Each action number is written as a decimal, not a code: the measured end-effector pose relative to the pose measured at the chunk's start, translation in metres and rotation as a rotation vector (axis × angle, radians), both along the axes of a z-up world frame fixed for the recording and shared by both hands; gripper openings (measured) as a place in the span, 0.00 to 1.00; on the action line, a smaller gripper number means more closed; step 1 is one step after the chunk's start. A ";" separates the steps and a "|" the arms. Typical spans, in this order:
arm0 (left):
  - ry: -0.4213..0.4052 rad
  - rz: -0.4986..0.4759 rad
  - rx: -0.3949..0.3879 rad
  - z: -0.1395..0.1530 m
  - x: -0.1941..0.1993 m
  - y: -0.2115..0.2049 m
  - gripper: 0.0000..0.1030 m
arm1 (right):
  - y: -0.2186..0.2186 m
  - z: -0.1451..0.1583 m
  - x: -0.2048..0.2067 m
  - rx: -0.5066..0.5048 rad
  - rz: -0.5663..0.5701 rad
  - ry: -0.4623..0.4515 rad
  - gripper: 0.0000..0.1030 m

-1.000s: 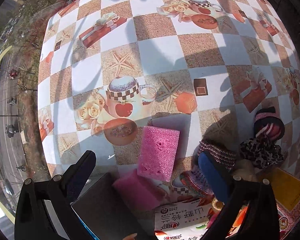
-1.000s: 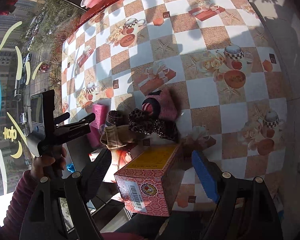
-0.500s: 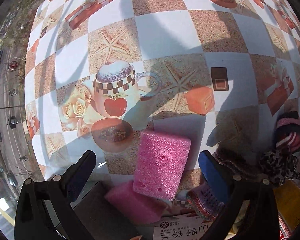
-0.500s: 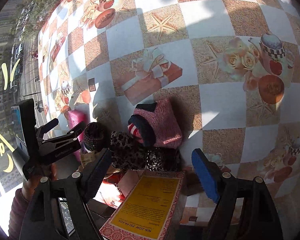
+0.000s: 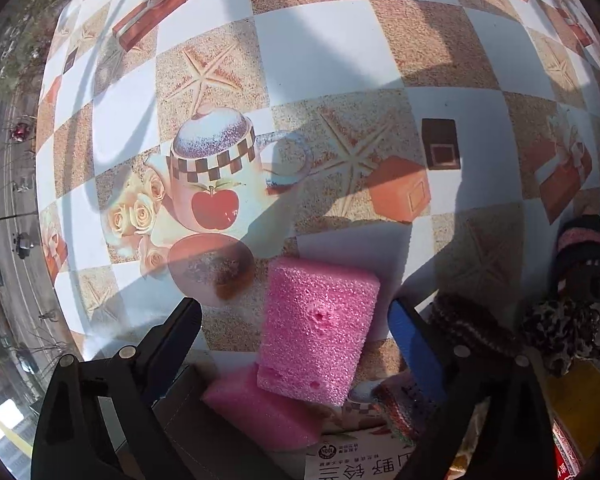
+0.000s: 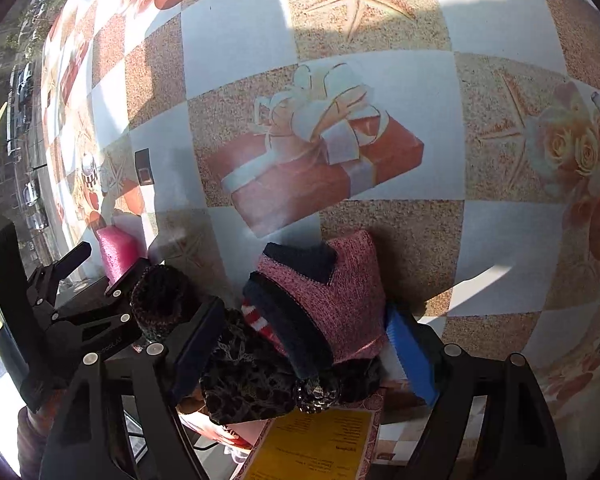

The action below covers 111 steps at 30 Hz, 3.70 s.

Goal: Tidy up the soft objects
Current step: 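Grasp the pink foam sponge with the left gripper while the right grasps the pink knit hat, then lift the pink sponge and pink hat and carry both over the white box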

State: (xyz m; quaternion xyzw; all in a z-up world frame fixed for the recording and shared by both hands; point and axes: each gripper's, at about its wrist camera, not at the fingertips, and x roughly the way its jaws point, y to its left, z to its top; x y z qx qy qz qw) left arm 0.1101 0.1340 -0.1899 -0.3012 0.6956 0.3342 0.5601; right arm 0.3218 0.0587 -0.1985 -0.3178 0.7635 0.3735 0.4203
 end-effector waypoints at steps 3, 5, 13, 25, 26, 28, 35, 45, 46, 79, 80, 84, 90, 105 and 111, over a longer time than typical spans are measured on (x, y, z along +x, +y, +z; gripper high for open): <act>-0.033 0.005 -0.023 0.006 0.003 -0.003 0.59 | 0.000 0.002 0.002 0.008 0.014 -0.006 0.49; -0.021 0.006 -0.008 0.010 0.006 -0.002 0.49 | -0.003 0.004 0.007 0.019 -0.011 0.005 0.40; -0.081 0.024 0.123 0.047 0.009 0.001 0.49 | -0.020 0.044 0.042 0.137 -0.110 -0.021 0.32; -0.247 -0.137 0.233 0.118 0.077 -0.039 0.49 | -0.072 0.114 0.072 0.294 -0.230 -0.166 0.32; -0.256 -0.157 0.238 0.121 0.083 -0.046 0.49 | -0.078 0.119 0.074 0.302 -0.234 -0.180 0.32; -0.277 -0.198 0.242 0.132 0.097 -0.059 0.49 | -0.091 0.130 0.078 0.315 -0.239 -0.216 0.32; -0.366 -0.301 0.223 0.159 0.137 -0.111 0.49 | -0.139 0.150 0.076 0.320 -0.285 -0.313 0.32; -0.465 -0.457 0.200 0.186 0.176 -0.179 0.49 | -0.204 0.160 0.076 0.288 -0.345 -0.394 0.32; -0.476 -0.476 0.190 0.190 0.179 -0.188 0.49 | -0.210 0.161 0.076 0.284 -0.351 -0.400 0.32; -0.522 -0.862 -0.004 0.194 0.043 -0.326 0.49 | -0.308 0.139 -0.030 0.148 -0.310 -0.380 0.32; -0.520 -0.848 -0.002 0.193 0.035 -0.324 0.49 | -0.304 0.137 -0.038 0.150 -0.290 -0.369 0.32; -0.504 -0.796 0.024 0.189 0.008 -0.314 0.49 | -0.290 0.135 -0.067 0.164 -0.205 -0.335 0.32; -0.482 -0.658 0.058 0.184 -0.035 -0.291 0.49 | -0.270 0.140 -0.105 0.194 -0.072 -0.310 0.32; -0.465 -0.259 0.243 0.200 -0.132 -0.230 0.49 | -0.214 0.162 -0.182 0.281 0.202 -0.269 0.32; -0.442 -0.092 0.273 0.197 -0.166 -0.212 0.49 | -0.181 0.176 -0.218 0.344 0.293 -0.242 0.32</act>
